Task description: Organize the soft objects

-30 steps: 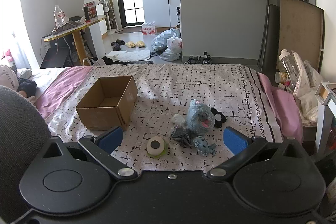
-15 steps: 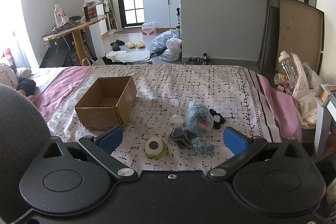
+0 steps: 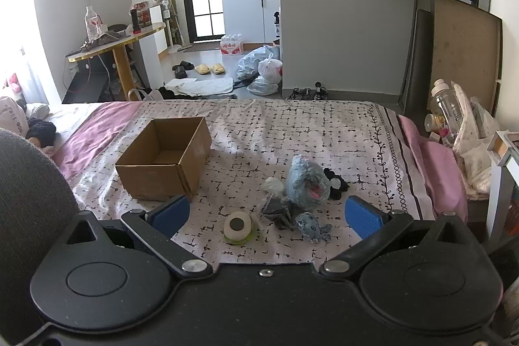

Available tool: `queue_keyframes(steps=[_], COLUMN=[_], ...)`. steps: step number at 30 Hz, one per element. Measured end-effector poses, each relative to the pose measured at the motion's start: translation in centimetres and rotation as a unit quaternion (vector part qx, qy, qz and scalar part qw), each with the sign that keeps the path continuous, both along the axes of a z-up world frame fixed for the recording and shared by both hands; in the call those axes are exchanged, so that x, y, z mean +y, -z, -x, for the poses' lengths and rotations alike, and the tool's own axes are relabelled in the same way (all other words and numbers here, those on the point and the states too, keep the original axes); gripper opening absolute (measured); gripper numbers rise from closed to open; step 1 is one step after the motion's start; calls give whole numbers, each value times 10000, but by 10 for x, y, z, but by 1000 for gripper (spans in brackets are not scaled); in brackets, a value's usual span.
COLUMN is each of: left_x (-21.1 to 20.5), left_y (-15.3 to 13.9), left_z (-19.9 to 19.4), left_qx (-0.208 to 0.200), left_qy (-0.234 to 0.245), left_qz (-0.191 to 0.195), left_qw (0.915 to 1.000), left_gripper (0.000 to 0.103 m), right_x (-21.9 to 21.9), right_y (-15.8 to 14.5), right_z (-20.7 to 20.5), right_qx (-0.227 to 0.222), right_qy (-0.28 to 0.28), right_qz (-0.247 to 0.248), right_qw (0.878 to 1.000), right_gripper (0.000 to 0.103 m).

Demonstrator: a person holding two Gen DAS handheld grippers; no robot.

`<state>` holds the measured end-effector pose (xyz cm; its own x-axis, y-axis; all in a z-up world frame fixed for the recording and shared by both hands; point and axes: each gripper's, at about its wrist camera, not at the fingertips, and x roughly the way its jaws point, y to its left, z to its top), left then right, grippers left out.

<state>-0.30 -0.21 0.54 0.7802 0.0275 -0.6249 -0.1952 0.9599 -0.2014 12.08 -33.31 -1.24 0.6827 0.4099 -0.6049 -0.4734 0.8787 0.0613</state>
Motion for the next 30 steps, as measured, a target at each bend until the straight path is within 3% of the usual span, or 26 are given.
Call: queue_keyframes(steps=[19, 30], left_x=[14, 11], left_y=[14, 31], left_z=[-27, -61], left_qx=[105, 179], left_qy=[102, 571], left_qz=[-167, -226], left_qw=[9998, 9980], left_gripper=[103, 102], right_x=[7, 11], right_y=[14, 31], right_z=[-15, -30], right_qx=[216, 433], right_qy=[-115, -8], right_qz=[199, 373], right_qw=[9995, 9984], right_gripper=[103, 103])
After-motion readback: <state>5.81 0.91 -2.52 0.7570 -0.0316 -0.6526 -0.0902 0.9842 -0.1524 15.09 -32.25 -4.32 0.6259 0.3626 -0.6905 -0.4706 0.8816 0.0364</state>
